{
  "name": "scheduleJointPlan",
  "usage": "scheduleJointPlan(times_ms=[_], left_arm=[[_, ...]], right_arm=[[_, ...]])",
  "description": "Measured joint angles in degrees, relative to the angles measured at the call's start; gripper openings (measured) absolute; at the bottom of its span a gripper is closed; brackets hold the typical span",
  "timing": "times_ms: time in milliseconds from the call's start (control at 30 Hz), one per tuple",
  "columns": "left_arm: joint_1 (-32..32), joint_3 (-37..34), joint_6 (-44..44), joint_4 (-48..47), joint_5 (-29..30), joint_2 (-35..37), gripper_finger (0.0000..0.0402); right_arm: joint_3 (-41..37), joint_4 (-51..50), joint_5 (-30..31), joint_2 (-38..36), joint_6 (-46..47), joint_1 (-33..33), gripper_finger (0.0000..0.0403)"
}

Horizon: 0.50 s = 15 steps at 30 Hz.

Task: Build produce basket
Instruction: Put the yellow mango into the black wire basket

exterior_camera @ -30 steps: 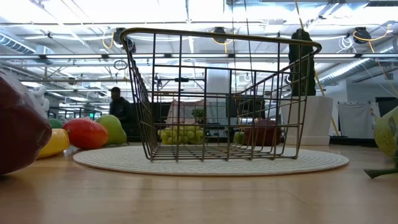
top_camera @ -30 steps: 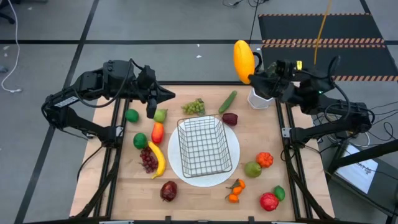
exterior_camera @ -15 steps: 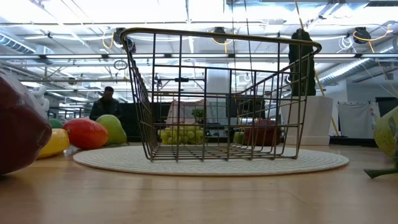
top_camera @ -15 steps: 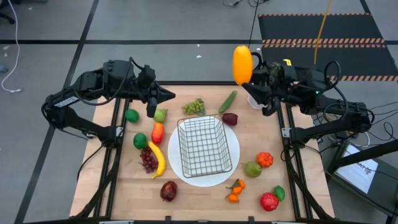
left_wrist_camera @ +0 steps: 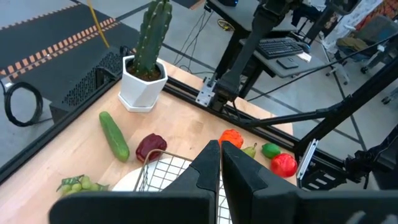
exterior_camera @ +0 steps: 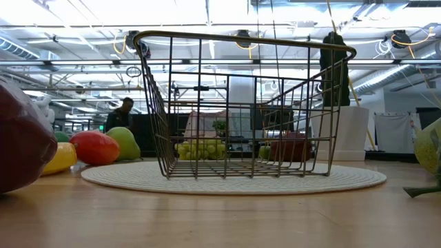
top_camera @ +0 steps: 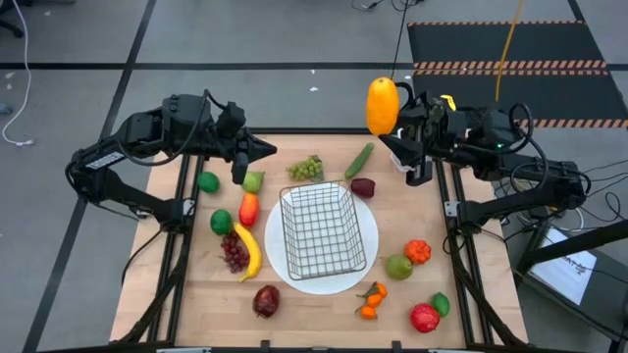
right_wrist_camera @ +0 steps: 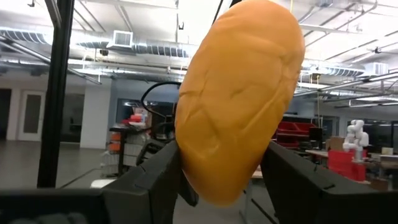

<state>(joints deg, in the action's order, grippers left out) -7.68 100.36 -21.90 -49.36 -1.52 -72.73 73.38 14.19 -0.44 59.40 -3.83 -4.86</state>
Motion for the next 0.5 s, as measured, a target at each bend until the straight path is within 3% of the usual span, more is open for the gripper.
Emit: scheduleJointPlan(times_ms=[267, 500], left_arm=[[0.0, 0.0, -1.1, 5.7, 1.7, 0.0, 0.0025], [0.0, 0.0, -1.1, 19.4, 4.2, -0.8, 0.0107]], right_arm=[[-0.2, -0.8, 0.2, 0.0, 6.0, 0.0, 0.0197], [-3.0, -0.8, 0.2, 0.0, 16.7, 0.0, 0.0197]])
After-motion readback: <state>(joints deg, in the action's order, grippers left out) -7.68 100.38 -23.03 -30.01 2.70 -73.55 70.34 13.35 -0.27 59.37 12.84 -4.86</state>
